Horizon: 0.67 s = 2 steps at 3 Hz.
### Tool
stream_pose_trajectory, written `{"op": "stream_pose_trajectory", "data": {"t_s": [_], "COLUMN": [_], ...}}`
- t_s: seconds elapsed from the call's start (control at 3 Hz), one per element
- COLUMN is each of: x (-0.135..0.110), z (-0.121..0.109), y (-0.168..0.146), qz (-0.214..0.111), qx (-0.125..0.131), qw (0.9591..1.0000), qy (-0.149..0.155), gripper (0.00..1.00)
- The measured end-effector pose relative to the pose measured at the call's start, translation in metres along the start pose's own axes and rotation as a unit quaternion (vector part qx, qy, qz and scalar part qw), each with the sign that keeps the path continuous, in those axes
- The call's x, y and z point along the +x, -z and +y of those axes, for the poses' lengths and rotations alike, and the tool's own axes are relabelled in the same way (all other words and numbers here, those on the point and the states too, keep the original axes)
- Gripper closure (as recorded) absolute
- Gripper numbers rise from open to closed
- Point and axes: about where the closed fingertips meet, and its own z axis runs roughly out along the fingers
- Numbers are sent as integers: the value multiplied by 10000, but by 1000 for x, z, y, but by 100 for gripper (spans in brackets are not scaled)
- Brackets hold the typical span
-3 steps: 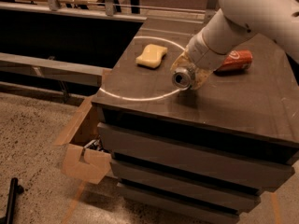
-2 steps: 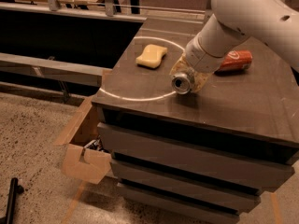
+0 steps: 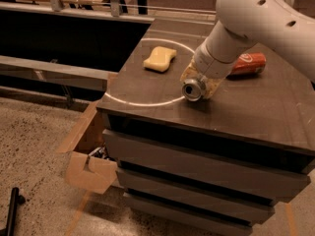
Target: Knock 7up can over
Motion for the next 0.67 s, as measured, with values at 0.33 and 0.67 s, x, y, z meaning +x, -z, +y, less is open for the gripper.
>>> {"op": "stream_pose_trajectory", "data": {"t_s": [0.33,0.67], "x": [2,1], "z": [3,5], "y": [-1,-1], "qz": [74,88], "qx": [-87,-162], "qw": [9999,9998], "qy": [-13,44], "gripper": [61,37]}}
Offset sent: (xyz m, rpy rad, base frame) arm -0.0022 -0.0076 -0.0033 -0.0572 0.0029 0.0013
